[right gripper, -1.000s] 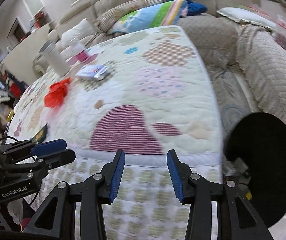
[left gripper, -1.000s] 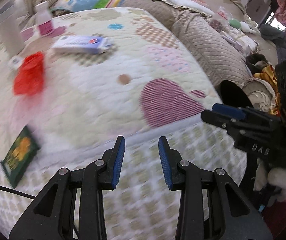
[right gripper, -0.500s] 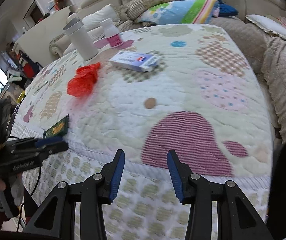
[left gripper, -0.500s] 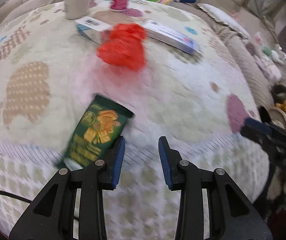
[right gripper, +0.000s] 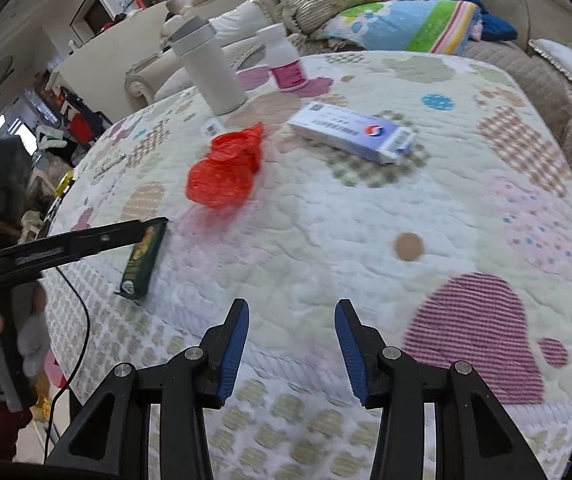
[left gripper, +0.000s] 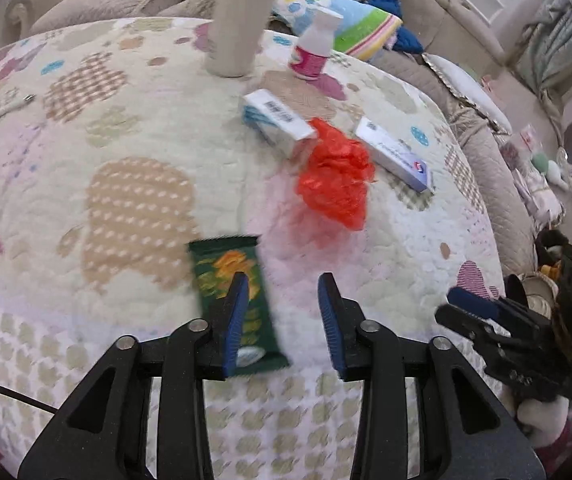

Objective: Collect trash
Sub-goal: 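Move both tools back toward the green snack packet on the quilt, then grasp the green snack packet with the left tool while the right tool grasps the red bag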

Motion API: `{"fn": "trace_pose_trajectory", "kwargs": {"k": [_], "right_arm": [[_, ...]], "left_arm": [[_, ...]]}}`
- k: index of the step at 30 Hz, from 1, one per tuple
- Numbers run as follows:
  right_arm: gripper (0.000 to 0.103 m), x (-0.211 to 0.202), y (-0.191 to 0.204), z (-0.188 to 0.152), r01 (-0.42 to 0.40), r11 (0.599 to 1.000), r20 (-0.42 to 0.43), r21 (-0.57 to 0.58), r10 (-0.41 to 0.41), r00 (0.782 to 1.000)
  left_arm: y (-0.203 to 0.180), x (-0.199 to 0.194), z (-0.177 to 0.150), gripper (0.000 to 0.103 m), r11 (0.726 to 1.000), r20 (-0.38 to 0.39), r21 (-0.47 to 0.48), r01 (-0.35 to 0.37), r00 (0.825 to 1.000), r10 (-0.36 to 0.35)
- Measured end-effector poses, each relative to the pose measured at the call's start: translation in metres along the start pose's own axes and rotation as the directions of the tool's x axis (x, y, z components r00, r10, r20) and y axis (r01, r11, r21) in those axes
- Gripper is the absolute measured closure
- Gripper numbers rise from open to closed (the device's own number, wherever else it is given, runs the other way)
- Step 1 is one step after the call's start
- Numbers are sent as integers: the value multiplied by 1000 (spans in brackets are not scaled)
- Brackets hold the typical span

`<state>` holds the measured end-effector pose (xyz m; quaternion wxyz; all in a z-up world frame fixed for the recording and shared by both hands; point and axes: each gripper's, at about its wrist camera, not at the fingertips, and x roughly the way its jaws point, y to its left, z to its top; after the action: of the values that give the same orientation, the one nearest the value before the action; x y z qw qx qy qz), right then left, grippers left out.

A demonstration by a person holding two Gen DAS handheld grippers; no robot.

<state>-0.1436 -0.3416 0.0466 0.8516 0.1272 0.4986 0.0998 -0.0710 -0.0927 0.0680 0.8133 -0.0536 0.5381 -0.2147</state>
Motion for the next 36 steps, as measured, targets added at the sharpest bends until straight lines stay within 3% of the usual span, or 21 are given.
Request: {"fn": "trace_pose_trajectory", "kwargs": {"k": [2, 7, 9, 11, 14, 20, 22, 23, 26, 28, 29, 36], "right_arm": [[60, 8, 8, 4, -16, 1000, -7, -14, 16, 1000], [56, 26, 25, 28, -49, 999, 3, -22, 49, 999], [41, 31, 31, 43, -64, 998, 27, -20, 64, 998], [36, 37, 36, 59, -87, 996, 48, -9, 87, 995], [36, 52, 41, 82, -119, 993, 58, 20, 118, 991], [36, 93, 43, 111, -107, 994, 30, 39, 105, 994], [46, 104, 43, 112, -77, 996, 13, 36, 76, 997], [57, 107, 41, 110, -76, 996, 6, 39, 76, 997], [67, 103, 36, 103, -85, 996, 20, 22, 85, 996], [68, 92, 34, 98, -79, 997, 32, -2, 79, 996], [68, 85, 33, 93, -83, 996, 43, -15, 83, 996], [69, 35, 20, 61, -78, 996, 92, -48, 82, 992]], "left_arm": [[6, -1, -4, 54, 1000, 0, -17, -14, 1000, 14], [21, 7, -12, 54, 997, -6, -63, -32, 999, 31], [22, 12, -14, 54, 997, -2, -70, -29, 1000, 29], [21, 15, -13, 54, 997, 7, -70, -32, 999, 33], [17, 22, -10, 54, 997, 13, -67, -35, 999, 36], [15, 37, -4, 54, 993, 6, -73, -94, 996, 94], [16, 37, -4, 53, 991, 23, -70, -110, 993, 112], [16, 37, -4, 53, 991, 28, -70, -110, 993, 112], [17, 38, -5, 54, 992, 35, -69, -110, 993, 113], [16, 39, -6, 56, 991, 39, -59, -120, 992, 122], [15, 38, -6, 64, 991, 41, -57, -123, 991, 126], [-1, 31, -15, 65, 993, 50, -34, -117, 992, 119]]}}
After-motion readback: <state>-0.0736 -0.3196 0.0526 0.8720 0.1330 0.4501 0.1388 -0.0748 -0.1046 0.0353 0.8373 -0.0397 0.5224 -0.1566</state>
